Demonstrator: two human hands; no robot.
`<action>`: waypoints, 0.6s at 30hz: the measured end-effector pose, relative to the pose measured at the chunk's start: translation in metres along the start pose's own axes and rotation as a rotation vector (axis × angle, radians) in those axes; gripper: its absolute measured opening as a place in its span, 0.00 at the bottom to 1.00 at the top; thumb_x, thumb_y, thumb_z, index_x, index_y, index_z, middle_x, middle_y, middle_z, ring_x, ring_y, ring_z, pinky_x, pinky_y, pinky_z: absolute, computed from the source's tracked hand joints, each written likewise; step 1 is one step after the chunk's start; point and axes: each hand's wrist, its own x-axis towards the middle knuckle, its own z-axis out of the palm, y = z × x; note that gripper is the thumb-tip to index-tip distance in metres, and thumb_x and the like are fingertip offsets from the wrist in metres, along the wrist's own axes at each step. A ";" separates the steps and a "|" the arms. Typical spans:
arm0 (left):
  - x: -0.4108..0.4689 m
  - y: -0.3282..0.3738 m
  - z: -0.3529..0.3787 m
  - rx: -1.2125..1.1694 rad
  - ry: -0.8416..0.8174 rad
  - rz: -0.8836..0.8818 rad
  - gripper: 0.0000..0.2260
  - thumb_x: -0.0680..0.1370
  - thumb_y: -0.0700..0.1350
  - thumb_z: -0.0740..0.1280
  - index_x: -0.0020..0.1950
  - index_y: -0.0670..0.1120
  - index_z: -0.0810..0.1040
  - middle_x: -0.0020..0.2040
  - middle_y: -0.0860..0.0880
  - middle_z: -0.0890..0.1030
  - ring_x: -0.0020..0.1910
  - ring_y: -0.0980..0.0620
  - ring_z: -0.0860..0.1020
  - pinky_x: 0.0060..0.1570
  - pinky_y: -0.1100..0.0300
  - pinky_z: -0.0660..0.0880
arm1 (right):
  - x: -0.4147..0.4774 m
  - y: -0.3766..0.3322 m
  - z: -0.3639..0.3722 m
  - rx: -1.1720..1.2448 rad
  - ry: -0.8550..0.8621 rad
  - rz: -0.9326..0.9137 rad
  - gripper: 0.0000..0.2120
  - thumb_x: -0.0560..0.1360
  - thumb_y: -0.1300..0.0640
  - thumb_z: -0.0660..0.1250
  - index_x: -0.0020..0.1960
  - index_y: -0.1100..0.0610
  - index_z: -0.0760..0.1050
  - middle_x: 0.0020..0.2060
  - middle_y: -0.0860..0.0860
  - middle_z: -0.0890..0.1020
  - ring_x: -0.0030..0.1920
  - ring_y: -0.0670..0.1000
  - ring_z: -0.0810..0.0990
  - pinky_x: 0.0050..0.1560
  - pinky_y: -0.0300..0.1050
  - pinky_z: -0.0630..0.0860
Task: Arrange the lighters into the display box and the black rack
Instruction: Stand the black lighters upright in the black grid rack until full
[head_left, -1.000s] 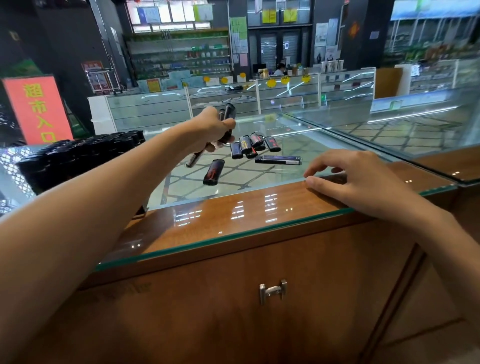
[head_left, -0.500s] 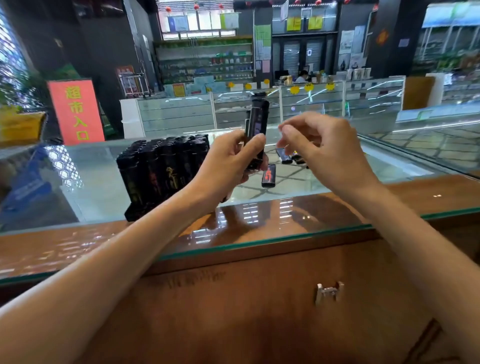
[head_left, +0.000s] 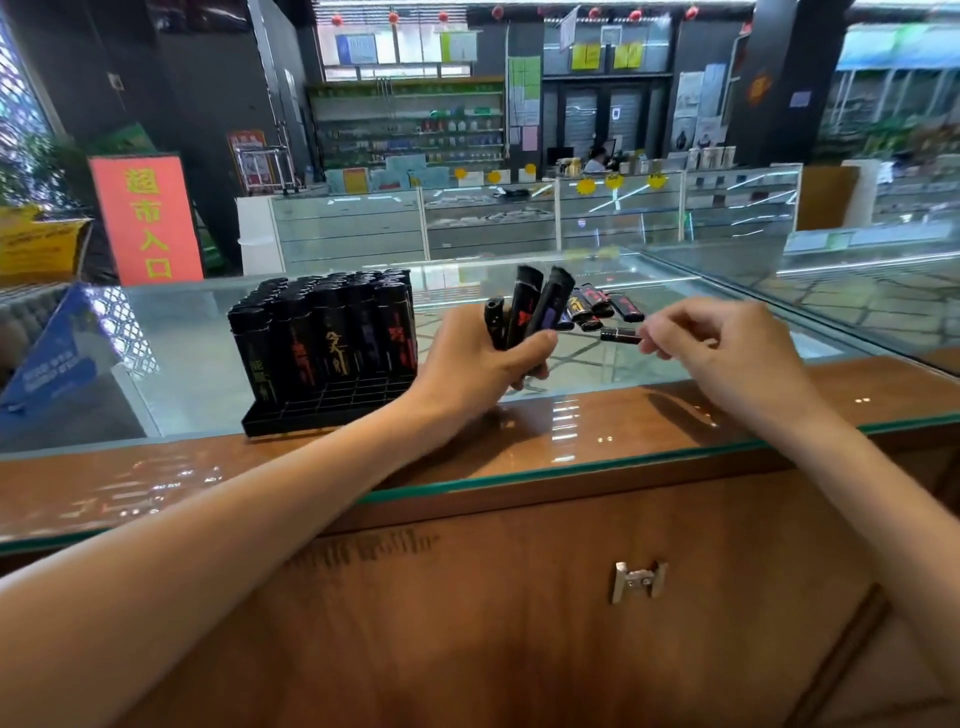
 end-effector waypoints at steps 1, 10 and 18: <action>-0.003 0.000 0.000 -0.001 -0.018 -0.015 0.06 0.77 0.38 0.67 0.40 0.40 0.78 0.30 0.48 0.79 0.24 0.64 0.75 0.25 0.74 0.67 | -0.001 0.001 0.001 -0.058 -0.033 -0.012 0.08 0.76 0.56 0.66 0.44 0.57 0.82 0.39 0.49 0.84 0.40 0.46 0.80 0.45 0.37 0.71; -0.018 0.008 -0.012 -0.474 -0.169 -0.154 0.08 0.80 0.42 0.60 0.47 0.38 0.74 0.42 0.43 0.80 0.43 0.45 0.82 0.44 0.57 0.79 | -0.005 0.003 0.000 -0.342 -0.266 -0.139 0.04 0.74 0.52 0.69 0.47 0.51 0.80 0.47 0.49 0.81 0.47 0.48 0.76 0.43 0.39 0.65; -0.053 0.012 -0.049 -0.434 -0.129 -0.072 0.10 0.75 0.45 0.66 0.47 0.38 0.78 0.40 0.44 0.80 0.33 0.52 0.74 0.22 0.65 0.66 | -0.007 -0.053 0.024 0.163 -0.247 -0.137 0.11 0.74 0.51 0.67 0.53 0.55 0.80 0.43 0.47 0.83 0.45 0.44 0.81 0.45 0.31 0.74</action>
